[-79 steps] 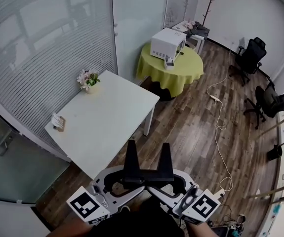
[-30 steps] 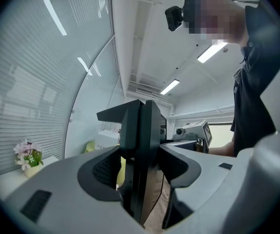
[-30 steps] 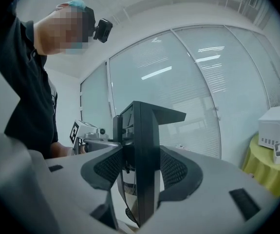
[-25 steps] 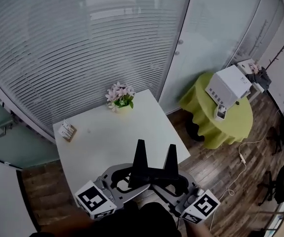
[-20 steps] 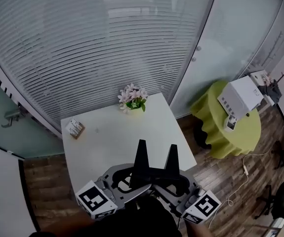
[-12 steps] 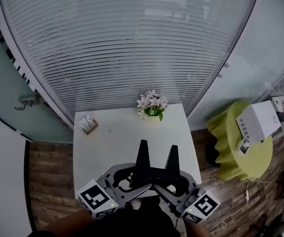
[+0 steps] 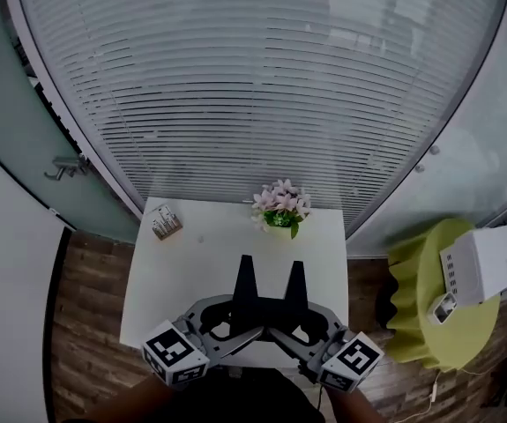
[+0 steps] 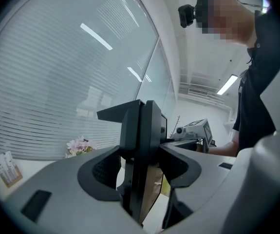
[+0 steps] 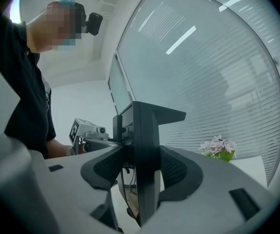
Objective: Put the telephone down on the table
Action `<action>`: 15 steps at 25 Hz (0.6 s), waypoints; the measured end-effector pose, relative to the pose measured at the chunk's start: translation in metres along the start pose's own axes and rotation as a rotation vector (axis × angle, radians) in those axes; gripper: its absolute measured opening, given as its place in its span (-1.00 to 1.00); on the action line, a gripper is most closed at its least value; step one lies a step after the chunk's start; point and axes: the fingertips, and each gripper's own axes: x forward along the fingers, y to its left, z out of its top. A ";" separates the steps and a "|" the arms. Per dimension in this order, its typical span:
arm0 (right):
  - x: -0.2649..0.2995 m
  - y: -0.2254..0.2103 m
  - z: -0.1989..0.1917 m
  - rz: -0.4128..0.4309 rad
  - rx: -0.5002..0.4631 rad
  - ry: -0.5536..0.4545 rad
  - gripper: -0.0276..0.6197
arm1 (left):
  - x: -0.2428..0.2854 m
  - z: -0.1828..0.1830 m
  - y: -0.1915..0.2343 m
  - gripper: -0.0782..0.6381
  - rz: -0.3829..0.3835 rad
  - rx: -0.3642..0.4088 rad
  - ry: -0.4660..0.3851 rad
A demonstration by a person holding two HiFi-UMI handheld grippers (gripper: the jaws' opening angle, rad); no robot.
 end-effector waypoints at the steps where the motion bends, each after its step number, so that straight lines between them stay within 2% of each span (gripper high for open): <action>1: 0.000 -0.007 -0.003 0.015 0.016 0.011 -0.16 | 0.006 -0.003 0.003 -0.09 0.015 -0.016 0.005; 8: 0.006 -0.052 -0.038 0.078 0.128 0.080 -0.16 | 0.040 -0.038 0.029 -0.08 0.085 -0.140 0.046; 15: 0.028 -0.083 -0.079 0.078 0.229 0.158 -0.16 | 0.054 -0.079 0.063 -0.08 0.088 -0.274 0.083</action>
